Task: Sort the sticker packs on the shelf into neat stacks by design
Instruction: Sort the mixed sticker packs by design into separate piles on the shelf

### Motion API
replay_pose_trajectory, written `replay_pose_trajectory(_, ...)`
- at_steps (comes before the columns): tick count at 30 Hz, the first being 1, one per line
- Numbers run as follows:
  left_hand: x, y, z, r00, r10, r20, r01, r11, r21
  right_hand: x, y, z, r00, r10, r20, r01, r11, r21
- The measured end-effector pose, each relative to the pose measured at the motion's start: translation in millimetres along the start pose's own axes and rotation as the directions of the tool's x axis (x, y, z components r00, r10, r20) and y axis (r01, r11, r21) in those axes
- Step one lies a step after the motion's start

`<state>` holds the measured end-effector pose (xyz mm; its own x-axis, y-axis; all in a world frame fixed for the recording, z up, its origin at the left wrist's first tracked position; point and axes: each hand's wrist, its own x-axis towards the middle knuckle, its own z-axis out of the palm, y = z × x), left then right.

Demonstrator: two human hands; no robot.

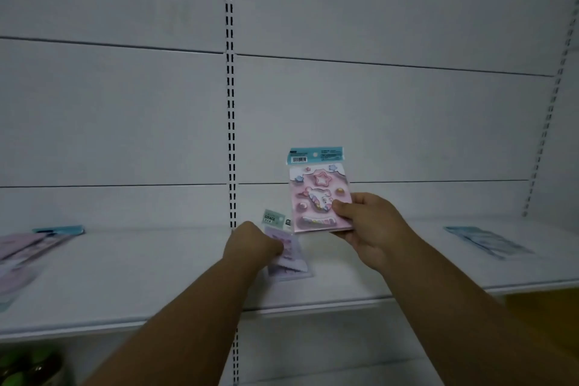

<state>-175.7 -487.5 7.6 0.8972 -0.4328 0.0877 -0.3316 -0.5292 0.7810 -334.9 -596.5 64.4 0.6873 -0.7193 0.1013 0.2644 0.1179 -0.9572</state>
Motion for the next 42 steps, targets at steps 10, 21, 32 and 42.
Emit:
replay_pose_trajectory(10, 1, 30, -18, 0.955, 0.27, -0.123, -0.263, 0.962, 0.07, 12, -1, -11, 0.999, -0.008, -0.031, 0.007, 0.999, -0.045)
replay_pose_trajectory(21, -12, 153, 103, 0.883, 0.325, 0.339, 0.016, 0.701, -0.713, 5, -43, -153, 0.947, -0.223, -0.23, -0.011, 0.696, -0.718)
replay_pose_trajectory(32, 11, 291, 309, 0.916, 0.168, 0.365, 0.024, 0.883, -0.468, 93, -91, -355, 0.943, -0.235, -0.234, -0.181, 0.226, -0.957)
replay_pose_trajectory(42, 32, 295, 381, 0.947, 0.256, 0.195, -0.305, 0.909, 0.285, 146, -48, -411, 0.98, -0.167, -0.109, -0.114, -0.018, -0.993)
